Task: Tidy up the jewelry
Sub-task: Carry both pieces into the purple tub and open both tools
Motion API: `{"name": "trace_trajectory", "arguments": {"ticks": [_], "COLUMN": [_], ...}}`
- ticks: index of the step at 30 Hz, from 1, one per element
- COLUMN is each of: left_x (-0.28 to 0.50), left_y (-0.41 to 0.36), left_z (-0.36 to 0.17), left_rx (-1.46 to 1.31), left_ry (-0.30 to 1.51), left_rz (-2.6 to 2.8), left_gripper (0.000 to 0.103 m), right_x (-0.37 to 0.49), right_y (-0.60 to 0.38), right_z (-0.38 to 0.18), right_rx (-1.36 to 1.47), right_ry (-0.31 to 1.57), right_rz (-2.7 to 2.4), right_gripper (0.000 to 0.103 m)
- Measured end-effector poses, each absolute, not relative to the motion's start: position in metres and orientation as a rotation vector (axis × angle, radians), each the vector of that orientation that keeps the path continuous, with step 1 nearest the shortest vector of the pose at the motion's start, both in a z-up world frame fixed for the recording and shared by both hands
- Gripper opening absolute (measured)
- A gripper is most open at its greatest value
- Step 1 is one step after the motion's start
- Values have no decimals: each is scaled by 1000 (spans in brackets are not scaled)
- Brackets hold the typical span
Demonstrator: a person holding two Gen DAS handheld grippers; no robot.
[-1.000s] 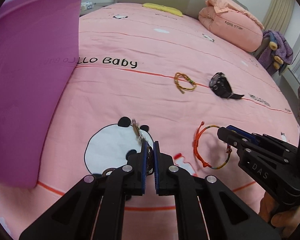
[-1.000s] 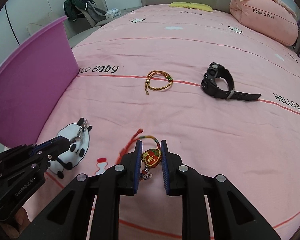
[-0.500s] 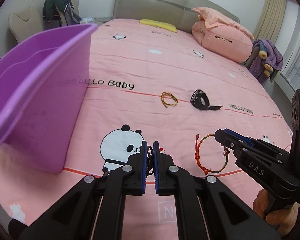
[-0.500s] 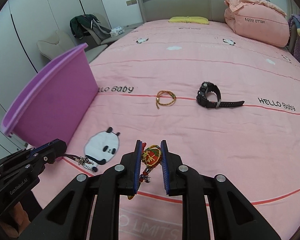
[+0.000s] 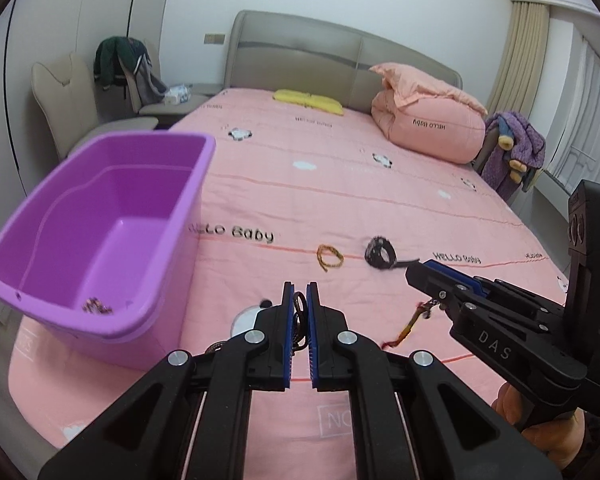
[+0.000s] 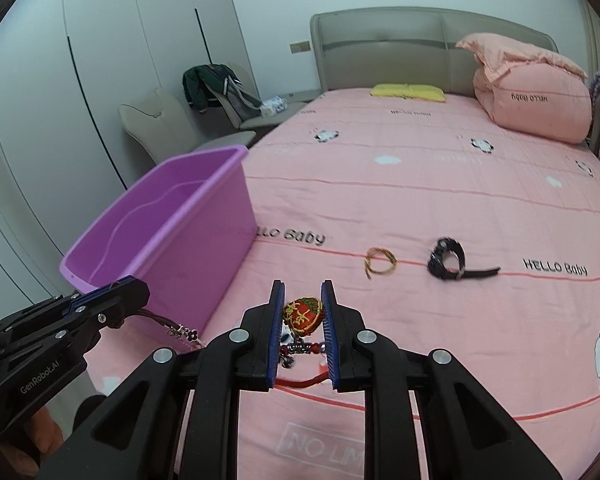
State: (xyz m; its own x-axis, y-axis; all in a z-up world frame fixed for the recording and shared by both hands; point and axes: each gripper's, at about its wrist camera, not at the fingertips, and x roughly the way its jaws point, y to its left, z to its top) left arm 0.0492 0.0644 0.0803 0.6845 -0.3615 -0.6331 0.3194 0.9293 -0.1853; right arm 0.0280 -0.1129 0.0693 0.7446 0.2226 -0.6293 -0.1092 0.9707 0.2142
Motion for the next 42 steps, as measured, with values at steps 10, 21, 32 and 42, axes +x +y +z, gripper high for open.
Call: {"name": "trace_trajectory", "arguments": {"ticks": [10, 21, 32, 42], "left_x": [73, 105, 140, 157], "left_y": [130, 215, 249, 258], "left_z": [124, 116, 67, 49], "left_rx": [-62, -86, -108, -100], "left_ry": [636, 652, 770, 854], "left_rz": [-300, -142, -59, 13], "left_gripper": [7, 7, 7, 17], "right_x": [55, 108, 151, 167], "right_y": [-46, 51, 96, 108], "right_z": [124, 125, 90, 66], "right_rx": [153, 134, 108, 48], "right_ry": [617, 666, 809, 886], "right_rz": [319, 489, 504, 462], "right_gripper": [18, 18, 19, 30]}}
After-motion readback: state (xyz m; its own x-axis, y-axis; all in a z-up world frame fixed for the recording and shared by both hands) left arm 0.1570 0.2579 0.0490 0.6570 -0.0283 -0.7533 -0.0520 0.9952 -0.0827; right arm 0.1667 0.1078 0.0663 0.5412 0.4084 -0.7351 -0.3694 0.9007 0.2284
